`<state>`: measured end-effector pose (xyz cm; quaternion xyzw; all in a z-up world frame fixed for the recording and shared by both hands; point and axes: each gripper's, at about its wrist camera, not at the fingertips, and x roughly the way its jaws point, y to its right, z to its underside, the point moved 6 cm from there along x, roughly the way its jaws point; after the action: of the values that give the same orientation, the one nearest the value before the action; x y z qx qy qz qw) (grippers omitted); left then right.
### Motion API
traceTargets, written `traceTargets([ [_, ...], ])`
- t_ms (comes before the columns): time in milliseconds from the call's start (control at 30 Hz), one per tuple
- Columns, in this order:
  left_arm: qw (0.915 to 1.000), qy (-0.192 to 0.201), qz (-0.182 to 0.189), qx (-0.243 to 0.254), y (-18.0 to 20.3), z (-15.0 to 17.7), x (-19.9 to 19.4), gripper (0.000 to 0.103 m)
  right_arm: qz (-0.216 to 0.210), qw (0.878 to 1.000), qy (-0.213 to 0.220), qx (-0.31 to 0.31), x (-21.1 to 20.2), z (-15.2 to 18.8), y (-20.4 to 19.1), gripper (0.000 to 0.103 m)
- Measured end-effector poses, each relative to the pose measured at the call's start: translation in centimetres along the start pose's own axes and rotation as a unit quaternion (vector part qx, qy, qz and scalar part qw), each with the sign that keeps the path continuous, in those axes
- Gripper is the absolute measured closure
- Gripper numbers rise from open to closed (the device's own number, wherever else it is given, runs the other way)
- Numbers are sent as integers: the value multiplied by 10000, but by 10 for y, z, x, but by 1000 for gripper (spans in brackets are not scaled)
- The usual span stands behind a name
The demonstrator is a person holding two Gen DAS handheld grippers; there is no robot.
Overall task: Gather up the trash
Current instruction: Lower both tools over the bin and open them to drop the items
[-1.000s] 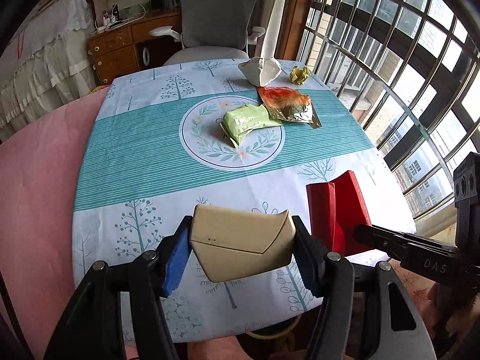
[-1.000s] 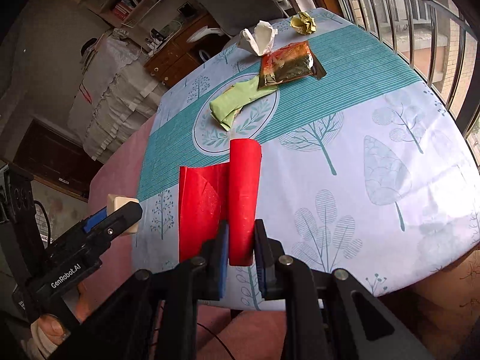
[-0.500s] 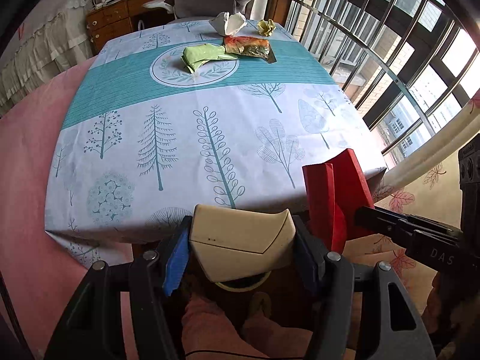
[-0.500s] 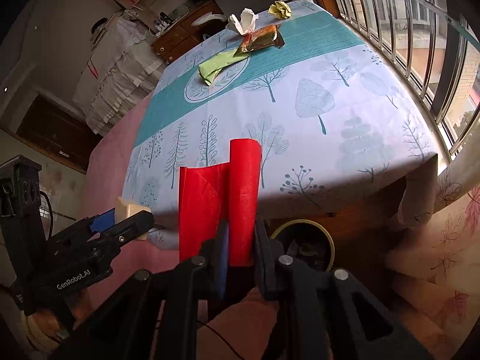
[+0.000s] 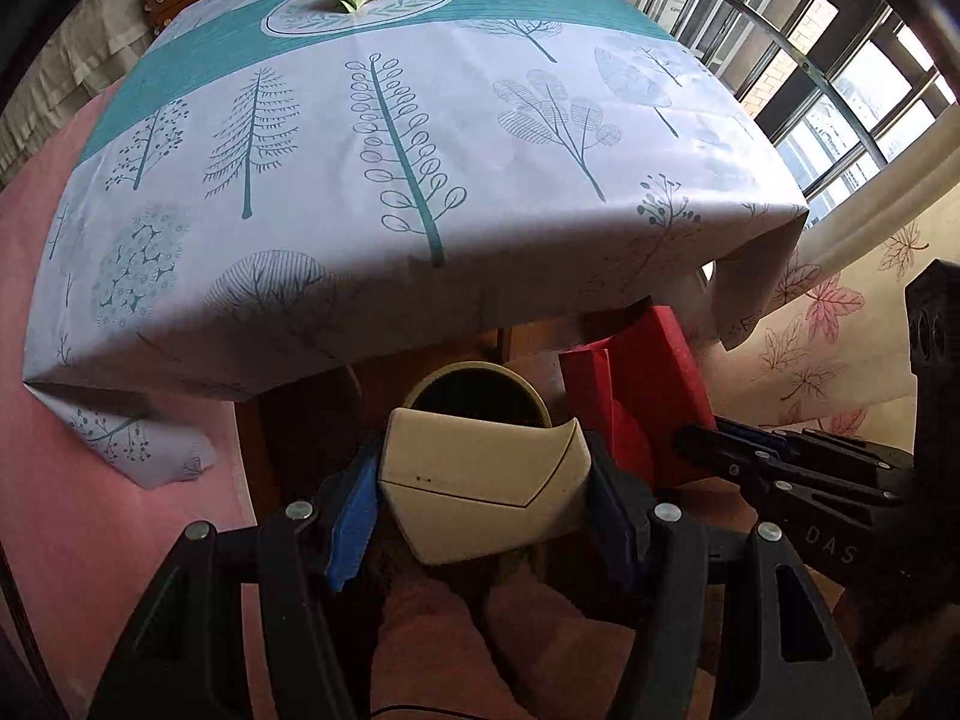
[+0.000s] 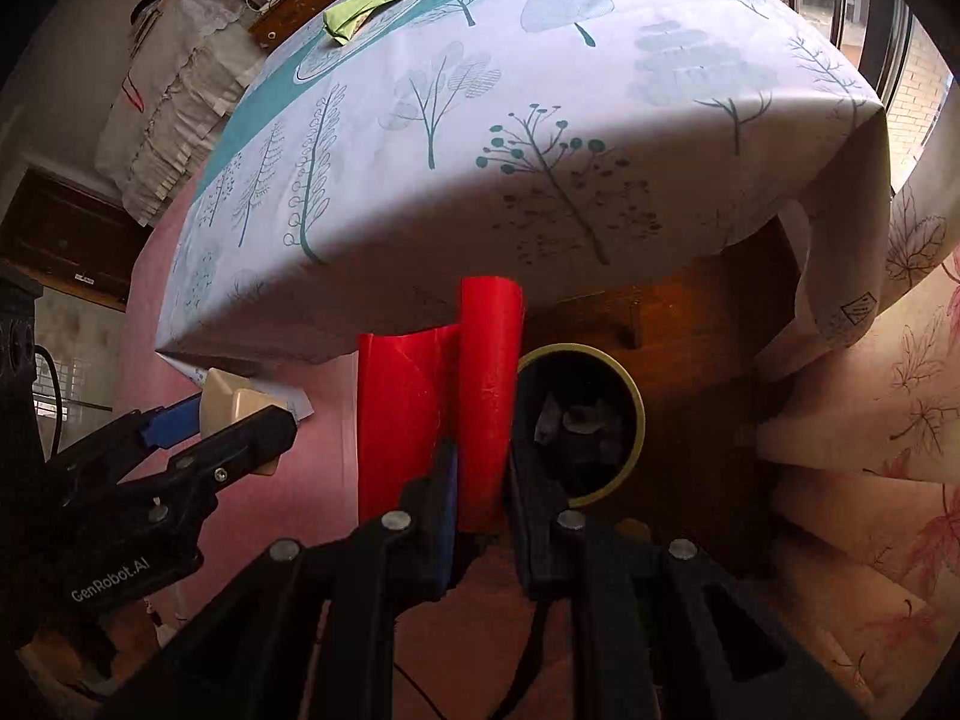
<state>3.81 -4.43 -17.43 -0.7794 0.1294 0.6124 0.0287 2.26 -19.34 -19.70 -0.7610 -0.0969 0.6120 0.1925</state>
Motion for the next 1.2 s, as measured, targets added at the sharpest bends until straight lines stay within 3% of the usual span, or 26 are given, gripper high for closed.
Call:
traceTargets([
  [600,9977,-639,57,198,-14,43,219,42,686,9948,-509,546,201,33,85,88],
  [867,9972,-656,-15,369,-9,50,274,41,635,9930,-635,773,256,38,115,83],
  [900,9973,-663,-16,330,-9,50,278,40,580,9930,-649,795,259,40,117,82],
  [967,9976,-653,-58,234,-11,50,282,27,529,9933,-632,806,262,41,120,78],
  [1033,9976,-666,-69,146,-16,49,285,19,464,9932,-651,849,269,41,123,66],
  [1133,9970,-753,-140,60,-24,49,286,5,449,9931,-665,855,269,43,125,59],
  [1200,9970,-749,-182,18,-27,49,284,4,465,9932,-671,835,267,43,123,59],
])
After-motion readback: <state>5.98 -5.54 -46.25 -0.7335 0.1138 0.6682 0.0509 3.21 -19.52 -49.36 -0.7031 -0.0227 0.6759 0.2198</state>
